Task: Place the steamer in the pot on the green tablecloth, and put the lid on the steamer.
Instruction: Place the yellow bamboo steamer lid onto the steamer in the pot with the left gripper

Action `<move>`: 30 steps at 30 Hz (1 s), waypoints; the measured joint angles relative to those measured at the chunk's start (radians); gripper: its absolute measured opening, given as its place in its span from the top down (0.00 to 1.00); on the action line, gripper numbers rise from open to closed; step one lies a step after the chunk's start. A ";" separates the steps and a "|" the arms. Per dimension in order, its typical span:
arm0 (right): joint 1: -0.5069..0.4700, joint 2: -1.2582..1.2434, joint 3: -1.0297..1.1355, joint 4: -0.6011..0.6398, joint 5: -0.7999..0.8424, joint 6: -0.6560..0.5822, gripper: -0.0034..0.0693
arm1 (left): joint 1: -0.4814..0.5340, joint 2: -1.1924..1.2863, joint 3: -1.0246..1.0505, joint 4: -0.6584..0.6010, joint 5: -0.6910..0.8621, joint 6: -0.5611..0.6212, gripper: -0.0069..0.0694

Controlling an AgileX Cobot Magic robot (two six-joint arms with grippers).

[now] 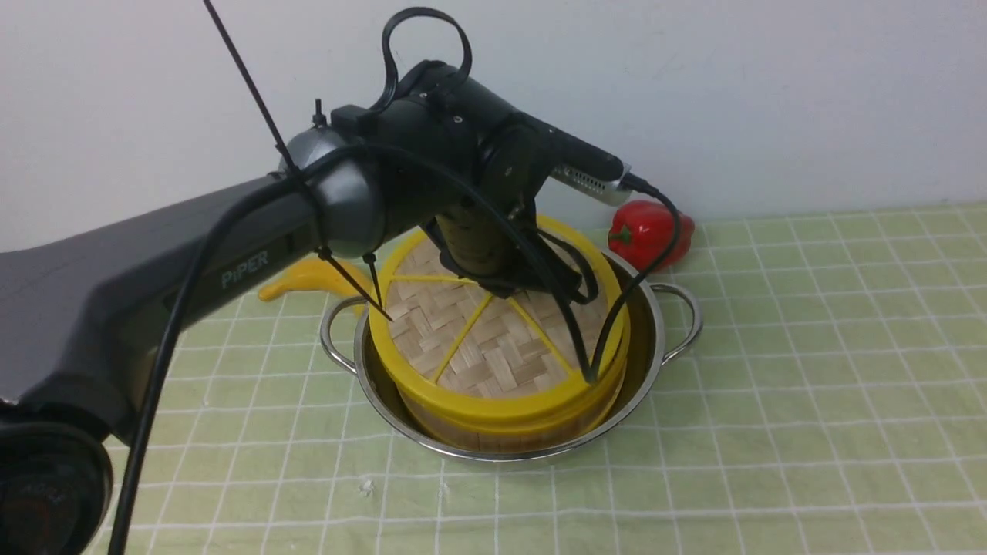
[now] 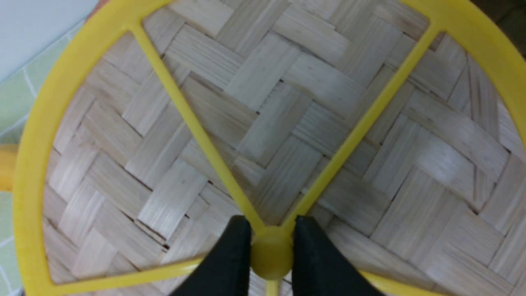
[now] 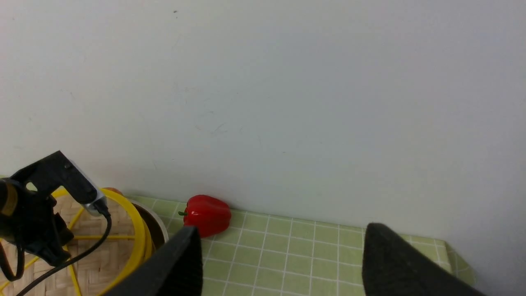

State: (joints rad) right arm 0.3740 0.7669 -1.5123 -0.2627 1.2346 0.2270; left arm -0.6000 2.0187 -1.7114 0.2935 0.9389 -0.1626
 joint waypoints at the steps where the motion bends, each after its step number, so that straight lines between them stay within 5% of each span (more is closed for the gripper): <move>1: 0.000 0.000 0.000 0.000 0.000 0.000 0.25 | 0.000 0.000 0.000 -0.004 0.000 0.007 0.75; 30: 0.000 0.000 0.000 0.021 0.000 0.001 0.26 | 0.000 0.041 -0.008 0.002 -0.026 0.014 0.75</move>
State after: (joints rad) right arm 0.3740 0.7669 -1.5123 -0.2413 1.2346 0.2280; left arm -0.6004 2.0602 -1.7194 0.2955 0.9129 -0.1489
